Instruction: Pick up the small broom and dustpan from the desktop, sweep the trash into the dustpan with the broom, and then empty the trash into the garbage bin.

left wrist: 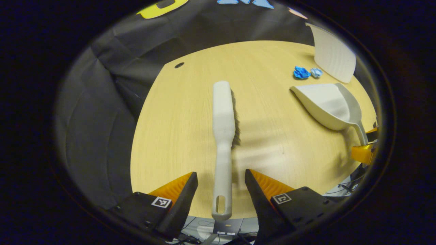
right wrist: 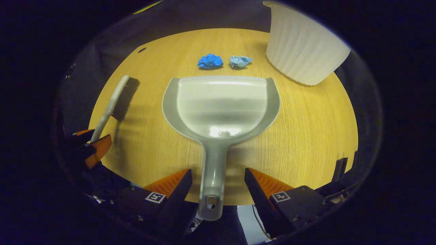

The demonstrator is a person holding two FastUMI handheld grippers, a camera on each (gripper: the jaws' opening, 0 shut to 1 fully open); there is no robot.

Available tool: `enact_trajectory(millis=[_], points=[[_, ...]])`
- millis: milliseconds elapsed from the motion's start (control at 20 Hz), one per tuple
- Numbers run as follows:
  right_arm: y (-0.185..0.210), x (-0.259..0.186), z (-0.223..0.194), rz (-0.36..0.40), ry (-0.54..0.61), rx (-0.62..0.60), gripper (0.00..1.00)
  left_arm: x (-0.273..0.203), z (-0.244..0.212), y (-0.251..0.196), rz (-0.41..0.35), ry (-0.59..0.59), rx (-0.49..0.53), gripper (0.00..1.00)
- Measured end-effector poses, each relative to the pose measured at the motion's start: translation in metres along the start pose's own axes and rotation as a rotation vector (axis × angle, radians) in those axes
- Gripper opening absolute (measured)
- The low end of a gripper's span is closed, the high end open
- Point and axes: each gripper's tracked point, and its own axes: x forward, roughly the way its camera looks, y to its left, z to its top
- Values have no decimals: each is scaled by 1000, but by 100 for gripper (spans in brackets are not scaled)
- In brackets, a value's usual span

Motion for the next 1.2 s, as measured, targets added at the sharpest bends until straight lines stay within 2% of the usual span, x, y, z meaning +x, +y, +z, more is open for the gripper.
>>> enact_trajectory(millis=[50,100,200,250,300,350,400,500,550,650,700,1200], points=[[0,2,1,1,5,3,97,3,-1,1,2,9,8,99],[0,2,0,2,12,5,97,5,-3,0,-5,19,16,92],[2,4,1,10,26,11,92,10,-3,4,4,30,22,88],[3,5,2,12,30,13,87,13,-4,4,4,35,21,69],[4,7,2,16,34,13,87,14,-4,4,4,41,20,58],[3,6,2,16,35,17,76,16,-5,4,7,47,19,53],[5,6,2,21,42,18,67,17,-6,4,9,56,18,58],[7,7,0,27,55,21,58,20,-10,2,8,77,15,58],[8,8,-2,34,72,23,46,20,-11,2,6,87,14,41],[9,14,-5,36,84,36,45,22,-11,3,7,105,11,37],[8,10,-5,40,94,36,35,22,-12,3,5,108,8,37],[7,8,-4,30,113,32,35,23,-10,3,10,132,11,32]])
